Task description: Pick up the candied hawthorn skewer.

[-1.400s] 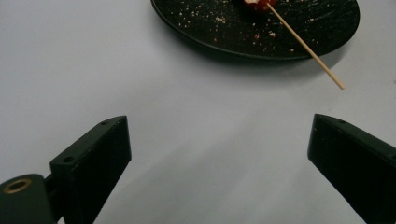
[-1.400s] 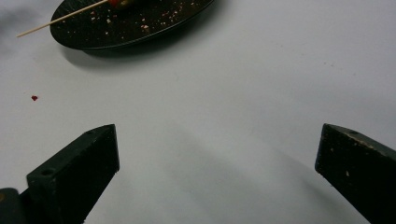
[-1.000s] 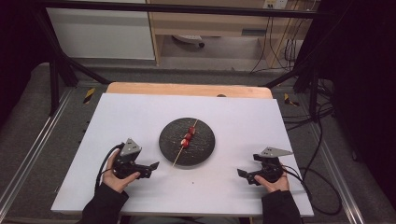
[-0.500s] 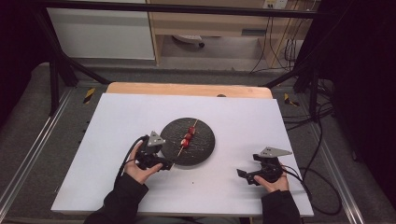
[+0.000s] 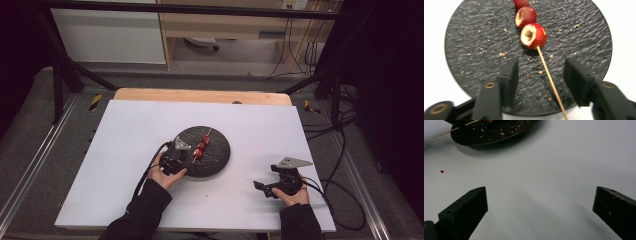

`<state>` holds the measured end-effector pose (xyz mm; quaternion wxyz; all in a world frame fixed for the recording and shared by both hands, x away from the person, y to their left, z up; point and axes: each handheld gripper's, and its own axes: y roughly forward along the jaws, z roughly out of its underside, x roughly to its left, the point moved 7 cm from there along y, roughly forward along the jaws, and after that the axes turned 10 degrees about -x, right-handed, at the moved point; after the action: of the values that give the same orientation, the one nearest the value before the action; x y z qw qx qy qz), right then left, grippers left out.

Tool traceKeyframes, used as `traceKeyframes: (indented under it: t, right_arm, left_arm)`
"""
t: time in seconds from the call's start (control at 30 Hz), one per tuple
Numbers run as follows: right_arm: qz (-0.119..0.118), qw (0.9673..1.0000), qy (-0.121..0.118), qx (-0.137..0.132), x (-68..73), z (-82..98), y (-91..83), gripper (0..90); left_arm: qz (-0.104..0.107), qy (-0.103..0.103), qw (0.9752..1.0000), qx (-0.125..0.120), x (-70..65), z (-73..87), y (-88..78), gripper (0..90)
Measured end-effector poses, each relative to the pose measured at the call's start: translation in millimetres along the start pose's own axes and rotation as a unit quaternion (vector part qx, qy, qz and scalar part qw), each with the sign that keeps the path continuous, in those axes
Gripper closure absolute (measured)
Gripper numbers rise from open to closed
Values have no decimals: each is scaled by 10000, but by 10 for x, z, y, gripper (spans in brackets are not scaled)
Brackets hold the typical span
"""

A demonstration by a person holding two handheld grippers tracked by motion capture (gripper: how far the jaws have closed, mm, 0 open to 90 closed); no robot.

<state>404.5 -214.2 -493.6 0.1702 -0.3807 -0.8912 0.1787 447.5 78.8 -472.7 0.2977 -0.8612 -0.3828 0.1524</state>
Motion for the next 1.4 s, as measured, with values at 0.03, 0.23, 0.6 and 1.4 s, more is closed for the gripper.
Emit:
traceKeyframes:
  t: [0.03, 0.23, 0.6, 1.4]
  right_arm:
    - [-2, 10000, -2, -9, 1, -1, 0, 7]
    - [-12, 10000, 5, -13, 2, -6, -3, 7]
    - [-5, 10000, 19, -13, 0, -7, -2, 7]
    - [8, 10000, 25, -10, 3, -4, -3, 8]
  left_arm:
    - [-12, -15, 10000, 40, -14, -6, 25, 515]
    - [-136, 26, 9995, 294, -30, -7, 100, 654]
    - [-265, -118, 9986, 448, -12, 7, 124, 827]
    - [-110, -311, 9981, -520, 86, -1, -276, 880]
